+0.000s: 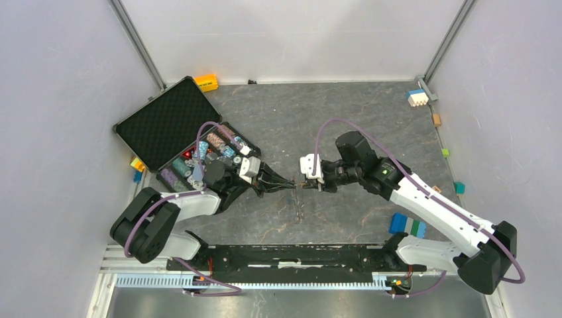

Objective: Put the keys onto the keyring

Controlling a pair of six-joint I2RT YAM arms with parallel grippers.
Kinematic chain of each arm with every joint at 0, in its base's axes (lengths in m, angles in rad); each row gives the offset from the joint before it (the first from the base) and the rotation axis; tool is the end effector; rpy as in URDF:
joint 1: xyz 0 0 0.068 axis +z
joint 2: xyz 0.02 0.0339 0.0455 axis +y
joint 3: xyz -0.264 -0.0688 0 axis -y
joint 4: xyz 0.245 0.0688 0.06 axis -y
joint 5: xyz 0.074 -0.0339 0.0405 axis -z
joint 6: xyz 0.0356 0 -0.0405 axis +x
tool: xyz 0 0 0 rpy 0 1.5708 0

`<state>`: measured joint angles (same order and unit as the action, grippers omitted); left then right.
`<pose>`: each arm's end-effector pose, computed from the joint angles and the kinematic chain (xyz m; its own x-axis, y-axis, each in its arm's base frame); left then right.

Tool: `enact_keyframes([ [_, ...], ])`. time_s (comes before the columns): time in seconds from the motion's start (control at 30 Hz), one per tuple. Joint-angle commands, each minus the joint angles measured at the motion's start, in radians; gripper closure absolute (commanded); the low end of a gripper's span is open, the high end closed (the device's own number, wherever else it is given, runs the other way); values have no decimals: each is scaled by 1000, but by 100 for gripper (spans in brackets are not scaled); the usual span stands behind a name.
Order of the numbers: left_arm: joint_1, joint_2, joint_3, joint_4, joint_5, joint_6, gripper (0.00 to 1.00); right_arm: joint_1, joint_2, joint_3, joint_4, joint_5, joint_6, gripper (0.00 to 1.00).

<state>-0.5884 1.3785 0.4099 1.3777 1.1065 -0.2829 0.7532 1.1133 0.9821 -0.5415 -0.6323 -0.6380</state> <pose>0.1822 -0.1598 0.2405 0.0579 -0.1889 -0.9803 0.9863 -0.1412 0.0854 0.1567 0.1757 0.3138 0.1643 -0.5045 -0.8476 -0.9848 -0.0351 -0.1700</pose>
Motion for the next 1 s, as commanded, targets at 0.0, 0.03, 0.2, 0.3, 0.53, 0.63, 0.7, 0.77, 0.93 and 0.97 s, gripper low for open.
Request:
enact_keyframes([
  [0.0, 6, -10, 21, 25, -4, 33, 98, 14, -7, 52, -1, 14, -14, 100],
  [0.03, 6, -9, 21, 25, -4, 33, 98, 15, -7, 53, -2, 14, -14, 100],
  [0.2, 6, -4, 24, 16, 0, 36, 98, 21, -8, 63, -7, 20, -18, 100],
  [0.3, 6, 0, 24, 10, 1, 40, 98, 22, -7, 74, -18, 27, -27, 100],
  [0.53, 5, 3, 25, 5, 1, 41, 98, 28, -1, 98, -48, 49, -40, 100],
  [0.63, 6, 6, 29, 3, 1, 40, 98, 35, 7, 112, -55, 60, -38, 100],
  [0.7, 6, 8, 28, 1, 4, 41, 98, 39, 15, 124, -59, 69, -39, 100],
  [0.77, 5, 8, 28, -5, 3, 43, 98, 44, 22, 135, -62, 78, -37, 100],
  [0.93, 6, 8, 32, -32, 4, 59, 98, 62, 44, 162, -68, 104, -29, 100],
  [0.97, 4, 8, 33, -36, 4, 62, 98, 67, 49, 167, -70, 109, -28, 100],
])
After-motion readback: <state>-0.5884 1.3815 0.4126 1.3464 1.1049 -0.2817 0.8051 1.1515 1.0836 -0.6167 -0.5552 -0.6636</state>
